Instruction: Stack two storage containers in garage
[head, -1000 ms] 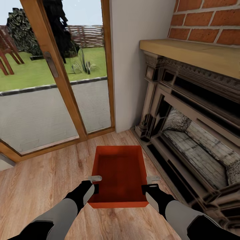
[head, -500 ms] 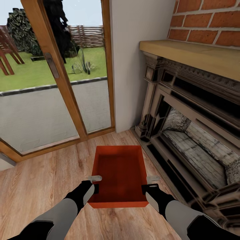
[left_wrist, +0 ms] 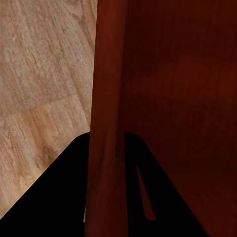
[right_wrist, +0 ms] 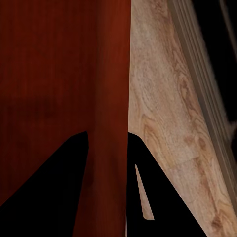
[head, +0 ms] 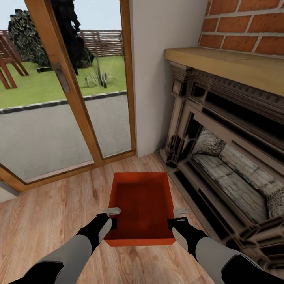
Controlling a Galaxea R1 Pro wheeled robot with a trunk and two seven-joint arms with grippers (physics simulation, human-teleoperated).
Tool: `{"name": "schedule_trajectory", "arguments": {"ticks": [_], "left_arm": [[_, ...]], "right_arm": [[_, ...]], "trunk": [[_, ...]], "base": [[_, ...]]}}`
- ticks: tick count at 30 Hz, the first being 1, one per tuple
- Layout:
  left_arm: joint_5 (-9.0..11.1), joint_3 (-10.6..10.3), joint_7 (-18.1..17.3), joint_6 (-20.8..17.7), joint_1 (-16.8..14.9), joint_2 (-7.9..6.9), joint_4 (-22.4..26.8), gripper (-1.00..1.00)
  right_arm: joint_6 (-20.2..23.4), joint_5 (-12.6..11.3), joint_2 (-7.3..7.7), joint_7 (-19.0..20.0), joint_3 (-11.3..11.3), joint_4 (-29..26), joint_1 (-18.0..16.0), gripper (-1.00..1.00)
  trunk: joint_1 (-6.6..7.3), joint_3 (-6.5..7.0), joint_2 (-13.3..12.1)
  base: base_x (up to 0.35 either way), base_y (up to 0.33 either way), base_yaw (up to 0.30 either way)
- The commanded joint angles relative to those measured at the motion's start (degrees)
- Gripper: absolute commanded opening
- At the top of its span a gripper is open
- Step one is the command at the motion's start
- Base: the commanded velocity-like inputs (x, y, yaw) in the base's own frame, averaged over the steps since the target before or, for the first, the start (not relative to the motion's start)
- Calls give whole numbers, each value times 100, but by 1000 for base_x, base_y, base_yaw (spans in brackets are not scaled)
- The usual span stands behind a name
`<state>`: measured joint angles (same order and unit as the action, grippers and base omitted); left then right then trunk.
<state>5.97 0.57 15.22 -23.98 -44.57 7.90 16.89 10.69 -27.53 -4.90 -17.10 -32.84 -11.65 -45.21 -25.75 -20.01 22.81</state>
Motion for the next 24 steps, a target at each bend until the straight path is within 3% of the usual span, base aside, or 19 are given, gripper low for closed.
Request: {"name": "schedule_trajectory", "arguments": {"ticks": [1,24], "left_arm": [[11,-92,69,-41,1,-34,-77,-100],[10,-92,78,-28,1,-43,-67,-100]], "right_arm": [[21,117,6,-48,-56,-30,-8,-100],[12,110,-11,-79,-32,-30,-8,-100]], "trunk": [[-3,-9,11],[-3,6,11]], "base": [[0,0,0],[0,0,0]]}}
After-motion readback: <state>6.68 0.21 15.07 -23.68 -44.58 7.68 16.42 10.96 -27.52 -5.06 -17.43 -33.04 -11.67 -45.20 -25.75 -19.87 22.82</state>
